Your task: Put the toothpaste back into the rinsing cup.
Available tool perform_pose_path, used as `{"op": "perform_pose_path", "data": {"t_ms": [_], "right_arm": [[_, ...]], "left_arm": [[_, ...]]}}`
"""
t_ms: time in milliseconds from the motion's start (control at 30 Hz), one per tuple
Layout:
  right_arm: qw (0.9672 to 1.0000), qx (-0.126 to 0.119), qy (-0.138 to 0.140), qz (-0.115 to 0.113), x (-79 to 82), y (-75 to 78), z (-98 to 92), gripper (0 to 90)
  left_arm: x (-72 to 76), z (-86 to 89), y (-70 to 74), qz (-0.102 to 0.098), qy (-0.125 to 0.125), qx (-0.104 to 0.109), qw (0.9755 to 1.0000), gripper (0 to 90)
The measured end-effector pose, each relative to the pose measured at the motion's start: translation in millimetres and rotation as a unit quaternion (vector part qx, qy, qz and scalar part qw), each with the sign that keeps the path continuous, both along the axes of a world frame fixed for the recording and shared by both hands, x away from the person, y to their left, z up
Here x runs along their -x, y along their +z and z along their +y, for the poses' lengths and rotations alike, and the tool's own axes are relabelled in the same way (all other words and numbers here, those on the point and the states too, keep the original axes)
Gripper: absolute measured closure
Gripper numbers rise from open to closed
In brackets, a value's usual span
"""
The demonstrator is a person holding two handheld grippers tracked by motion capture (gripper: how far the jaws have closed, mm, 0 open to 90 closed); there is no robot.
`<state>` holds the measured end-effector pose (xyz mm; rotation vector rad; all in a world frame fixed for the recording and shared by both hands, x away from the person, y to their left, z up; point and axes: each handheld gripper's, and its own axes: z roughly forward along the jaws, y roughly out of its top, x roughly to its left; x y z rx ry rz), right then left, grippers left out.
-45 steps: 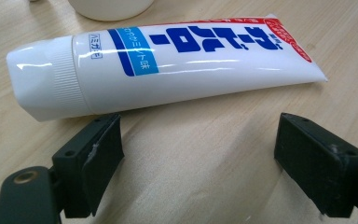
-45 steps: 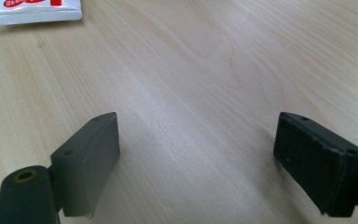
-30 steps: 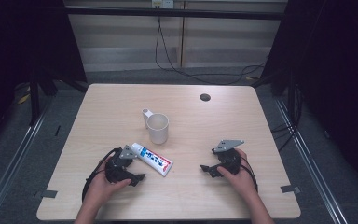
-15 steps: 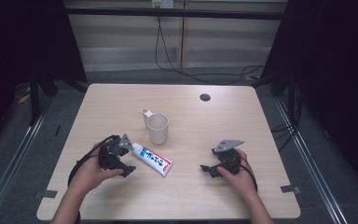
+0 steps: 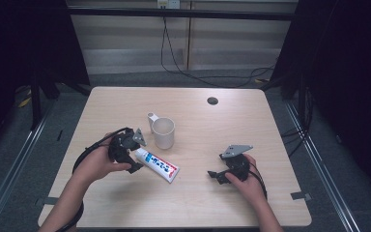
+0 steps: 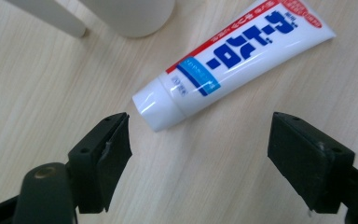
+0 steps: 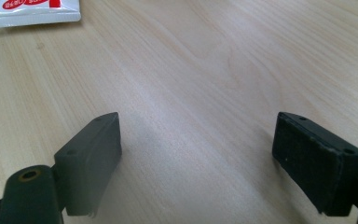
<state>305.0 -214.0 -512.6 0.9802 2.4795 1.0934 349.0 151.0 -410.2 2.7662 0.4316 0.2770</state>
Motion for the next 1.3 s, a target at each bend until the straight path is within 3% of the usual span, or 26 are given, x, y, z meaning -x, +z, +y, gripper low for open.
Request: {"op": "perform_pose_path", "data": {"t_ms": [267, 300, 500, 633, 800, 867, 967, 1067, 1167, 1300], "right_arm": [[1.0000, 0.000, -0.001, 0.001, 0.3, 0.1, 0.0, 15.3], [1.0000, 0.000, -0.001, 0.001, 0.2, 0.1, 0.0, 15.3], [1.0000, 0.000, 0.000, 0.001, 0.1, 0.1, -0.1, 15.3], [1.0000, 0.000, 0.000, 0.001, 0.2, 0.1, 0.0, 15.3], [1.0000, 0.000, 0.000, 0.001, 0.3, 0.1, 0.0, 15.4], [1.0000, 0.001, 0.001, 0.000, 0.1, 0.1, -0.1, 15.4], [1.0000, 0.000, 0.000, 0.000, 0.3, 0.1, 0.0, 15.7], [1.0000, 0.001, 0.001, -0.001, 0.5, 0.1, 0.0, 16.3], [1.0000, 0.000, 0.002, -0.002, 0.3, 0.0, -0.1, 16.3], [1.0000, 0.000, 0.002, -0.002, 0.4, 0.1, 0.0, 16.4]], "left_arm": [[-5.9, -22.0, -1.0, 0.003, -0.040, -0.010, 0.9991, 20.1], [-7.0, -25.8, -3.0, 0.006, -0.057, -0.018, 0.9982, 19.9], [-9.0, -38.2, -6.9, 0.000, -0.077, -0.025, 0.9967, 19.9], [-8.9, -50.6, -11.8, -0.003, -0.101, -0.040, 0.9941, 20.0], [-8.8, -56.3, -15.9, 0.001, -0.109, -0.045, 0.9930, 20.2], [-9.6, -58.6, -21.0, 0.000, -0.121, -0.052, 0.9912, 20.3], [-9.8, -59.3, -25.8, 0.005, -0.122, -0.053, 0.9911, 21.3], [-10.8, -60.2, -36.9, 0.015, -0.141, -0.065, 0.9877, 21.4], [-11.2, -60.5, -41.3, 0.018, -0.146, -0.068, 0.9868, 21.4], [-12.9, -60.2, -44.8, 0.017, -0.142, -0.062, 0.9878, 20.3]]}}
